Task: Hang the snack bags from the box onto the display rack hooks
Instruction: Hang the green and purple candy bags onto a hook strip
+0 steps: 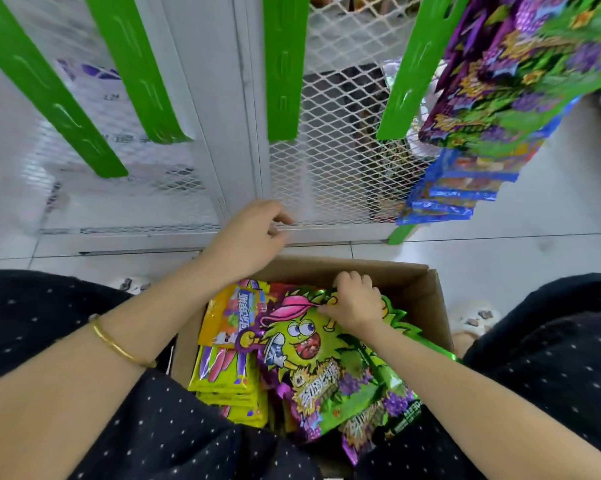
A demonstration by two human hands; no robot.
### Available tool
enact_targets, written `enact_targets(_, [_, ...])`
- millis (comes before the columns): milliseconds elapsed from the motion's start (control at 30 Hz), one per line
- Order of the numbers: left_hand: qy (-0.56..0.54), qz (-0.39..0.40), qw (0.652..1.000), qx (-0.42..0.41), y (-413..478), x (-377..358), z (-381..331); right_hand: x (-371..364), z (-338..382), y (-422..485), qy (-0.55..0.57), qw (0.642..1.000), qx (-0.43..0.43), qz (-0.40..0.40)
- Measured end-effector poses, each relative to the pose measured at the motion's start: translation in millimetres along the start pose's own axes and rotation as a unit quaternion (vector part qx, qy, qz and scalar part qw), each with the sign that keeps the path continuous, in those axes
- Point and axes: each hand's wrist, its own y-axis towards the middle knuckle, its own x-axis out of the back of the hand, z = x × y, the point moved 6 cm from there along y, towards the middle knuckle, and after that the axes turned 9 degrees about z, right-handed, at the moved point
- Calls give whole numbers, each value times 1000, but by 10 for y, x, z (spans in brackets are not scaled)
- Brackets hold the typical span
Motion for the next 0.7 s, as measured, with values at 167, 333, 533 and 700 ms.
enact_targets(167, [5, 13, 1000, 25, 5, 3, 58, 246, 15, -27, 245, 966, 76, -14])
enact_targets(333, [-13, 161, 982, 95, -60, -136, 111, 689, -61, -247, 532, 836, 129, 49])
enact_targets(533, [-112, 115, 987, 0, -116, 116, -533, 1436, -359, -728, 580, 797, 166, -25])
enact_targets(700, [-82, 100, 988, -89, -138, 579, -1470, 2498, -327, -1283, 390, 884, 230, -116])
